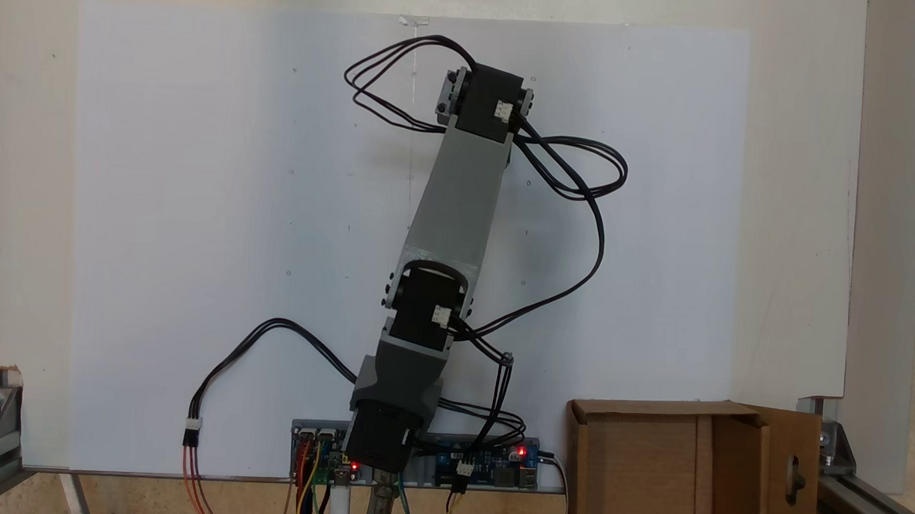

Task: Grasp a green dice and put it in the bin.

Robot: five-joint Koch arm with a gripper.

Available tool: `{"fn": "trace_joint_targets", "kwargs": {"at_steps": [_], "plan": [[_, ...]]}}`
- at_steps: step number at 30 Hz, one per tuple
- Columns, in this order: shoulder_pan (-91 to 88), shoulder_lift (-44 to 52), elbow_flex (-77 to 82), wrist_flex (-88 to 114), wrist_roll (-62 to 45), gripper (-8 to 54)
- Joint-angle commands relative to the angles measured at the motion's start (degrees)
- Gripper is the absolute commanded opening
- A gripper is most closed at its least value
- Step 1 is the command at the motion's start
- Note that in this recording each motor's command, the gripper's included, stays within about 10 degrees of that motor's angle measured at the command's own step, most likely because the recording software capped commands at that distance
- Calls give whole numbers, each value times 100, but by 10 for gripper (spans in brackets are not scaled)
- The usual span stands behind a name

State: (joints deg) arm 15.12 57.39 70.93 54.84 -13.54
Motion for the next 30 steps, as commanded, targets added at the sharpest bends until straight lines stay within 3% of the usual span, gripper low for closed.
{"fn": "trace_joint_targets", "kwargs": {"at_steps": [1,22,29,30], "plan": [[9,105,-44,-132,70,436],[53,18,132,-369,70,412],[62,18,167,-378,70,373],[62,18,176,-378,70,345]]}}
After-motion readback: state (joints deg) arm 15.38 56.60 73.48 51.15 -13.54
